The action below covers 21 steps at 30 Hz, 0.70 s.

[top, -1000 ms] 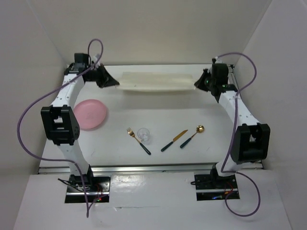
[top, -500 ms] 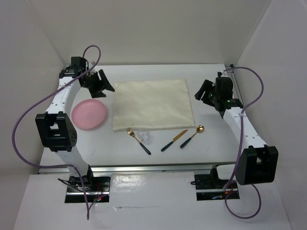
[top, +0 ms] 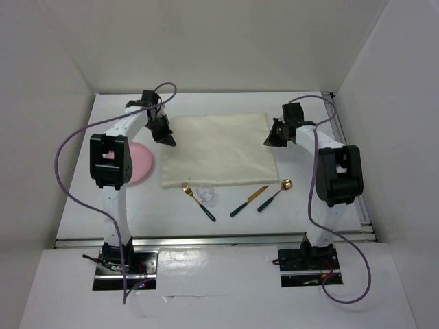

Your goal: Set the dinner table for one person

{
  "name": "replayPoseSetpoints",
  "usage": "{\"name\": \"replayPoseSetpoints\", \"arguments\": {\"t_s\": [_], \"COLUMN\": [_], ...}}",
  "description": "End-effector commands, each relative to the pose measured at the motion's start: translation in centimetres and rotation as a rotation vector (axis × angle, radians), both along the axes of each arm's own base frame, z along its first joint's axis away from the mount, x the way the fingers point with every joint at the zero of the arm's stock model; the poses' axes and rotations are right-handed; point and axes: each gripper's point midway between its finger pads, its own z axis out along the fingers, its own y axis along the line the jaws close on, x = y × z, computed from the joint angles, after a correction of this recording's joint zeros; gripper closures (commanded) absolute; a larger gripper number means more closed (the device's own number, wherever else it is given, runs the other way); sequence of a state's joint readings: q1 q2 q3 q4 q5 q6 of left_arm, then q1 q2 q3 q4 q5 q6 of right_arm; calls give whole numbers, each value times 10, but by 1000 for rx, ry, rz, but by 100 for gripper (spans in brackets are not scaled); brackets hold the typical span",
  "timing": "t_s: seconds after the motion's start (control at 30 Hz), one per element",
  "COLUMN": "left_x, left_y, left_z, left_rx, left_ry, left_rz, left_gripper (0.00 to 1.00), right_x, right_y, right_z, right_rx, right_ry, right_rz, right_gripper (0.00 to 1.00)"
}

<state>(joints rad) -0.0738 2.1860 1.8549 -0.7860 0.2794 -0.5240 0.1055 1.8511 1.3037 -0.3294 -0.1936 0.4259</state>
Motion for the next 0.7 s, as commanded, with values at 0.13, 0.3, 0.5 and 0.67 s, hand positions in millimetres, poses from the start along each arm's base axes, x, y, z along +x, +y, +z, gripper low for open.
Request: {"name": "replayPoseSetpoints", "arguments": {"t_s": [0.13, 0.3, 0.5, 0.67], "left_x": [8, 7, 21, 25], "left_y": [4, -5, -11, -13], "left_z": [-33, -70, -81, -85], "left_rx": [37, 44, 43, 32], "left_ry": [56, 124, 110, 117], "left_rz": [34, 14, 5, 10], "left_gripper": [100, 100, 100, 100], "right_x": [3, 0, -7, -4], "right_y": [3, -4, -12, -13], "right_z": [-37, -65, -83, -84], "right_rx": [7, -24, -59, -67], "right_ry": [96, 156, 195, 193], "right_rz": [-32, -72, -116, -121], "right_gripper": [100, 100, 100, 100]}}
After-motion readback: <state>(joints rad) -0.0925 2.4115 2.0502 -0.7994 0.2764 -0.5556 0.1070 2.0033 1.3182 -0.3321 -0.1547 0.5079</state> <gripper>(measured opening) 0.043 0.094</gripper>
